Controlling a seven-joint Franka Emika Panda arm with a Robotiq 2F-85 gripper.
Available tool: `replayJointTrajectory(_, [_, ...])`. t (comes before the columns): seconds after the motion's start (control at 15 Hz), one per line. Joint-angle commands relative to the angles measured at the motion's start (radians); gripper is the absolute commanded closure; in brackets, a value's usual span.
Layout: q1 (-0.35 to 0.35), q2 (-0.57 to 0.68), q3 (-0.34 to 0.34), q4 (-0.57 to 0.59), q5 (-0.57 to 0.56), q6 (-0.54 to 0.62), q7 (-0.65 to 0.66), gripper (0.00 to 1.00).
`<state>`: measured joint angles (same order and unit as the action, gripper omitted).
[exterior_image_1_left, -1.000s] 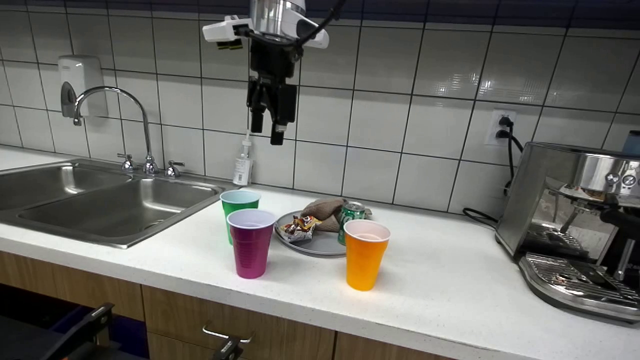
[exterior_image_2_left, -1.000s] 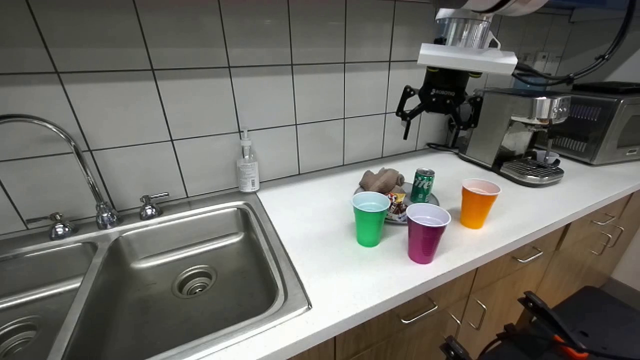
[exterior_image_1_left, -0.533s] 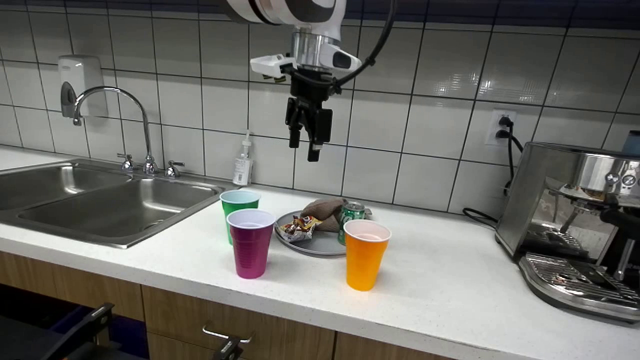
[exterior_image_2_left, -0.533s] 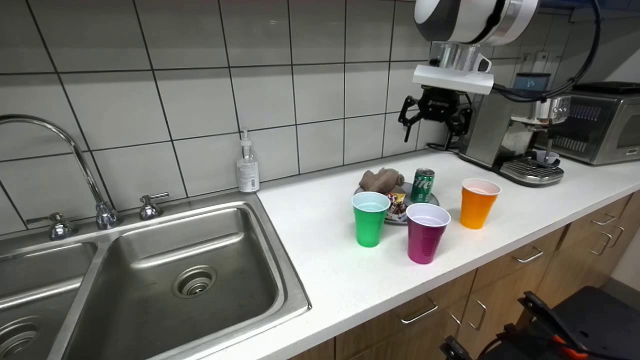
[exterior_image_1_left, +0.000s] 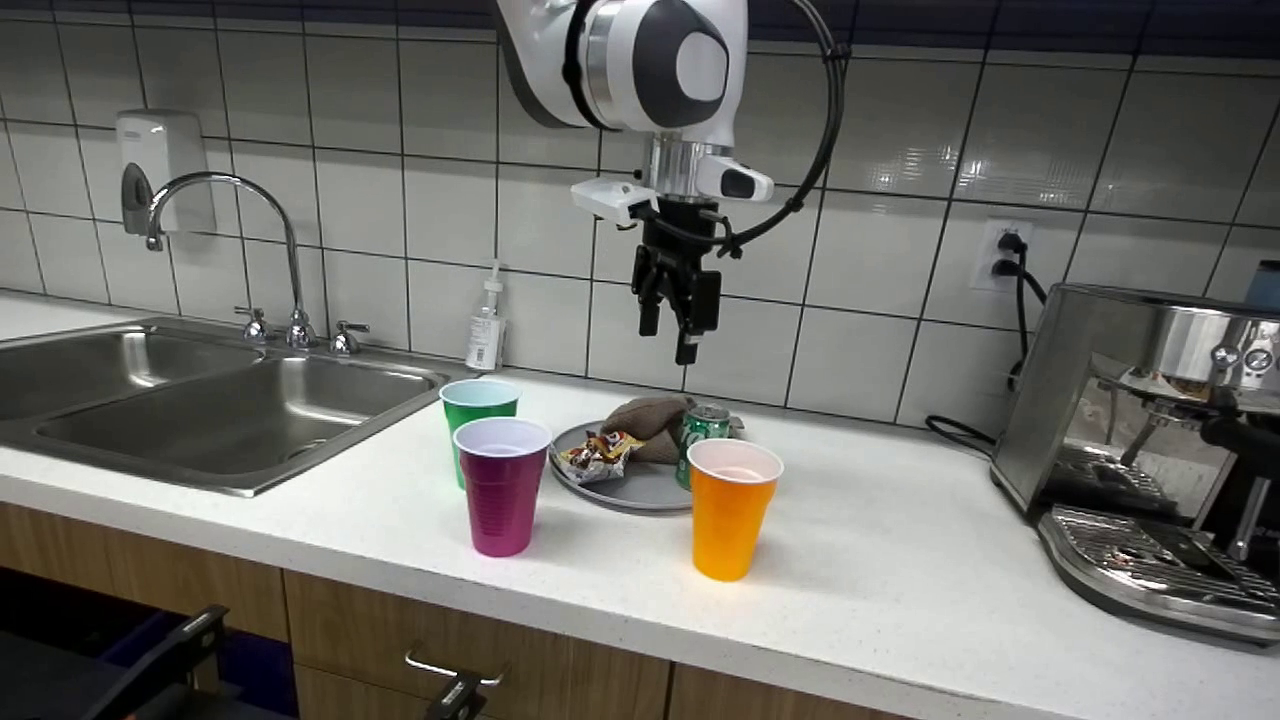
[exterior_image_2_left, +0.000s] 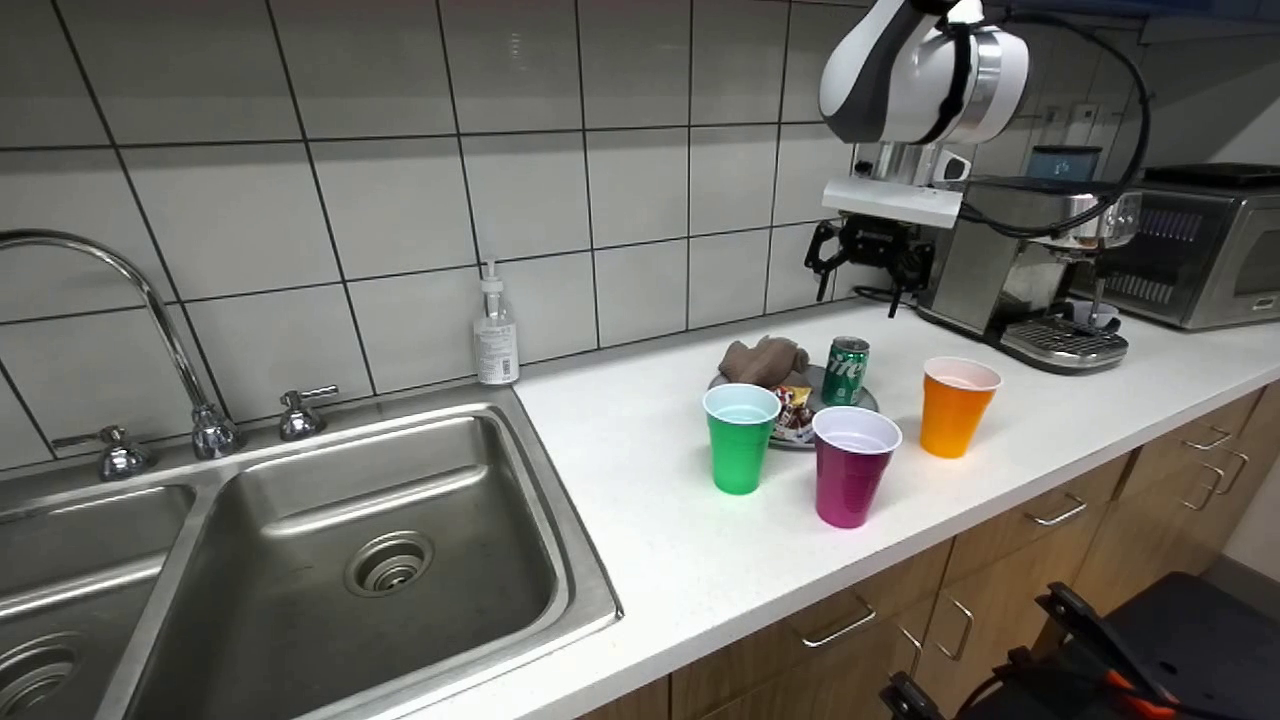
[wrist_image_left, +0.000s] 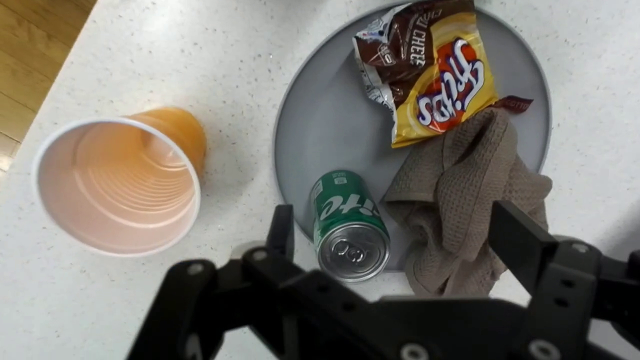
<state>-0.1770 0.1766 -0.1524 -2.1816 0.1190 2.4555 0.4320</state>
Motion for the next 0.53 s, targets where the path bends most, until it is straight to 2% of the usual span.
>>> replayJointTrajectory(0.0, [0.009,0.099,-0.031,0.097,-0.003,0.006,0.025,0.0])
replayJointTrajectory(0.47, [0.01,0.217,-0.068,0.203,-0.001,-0.01,0.029,0.0])
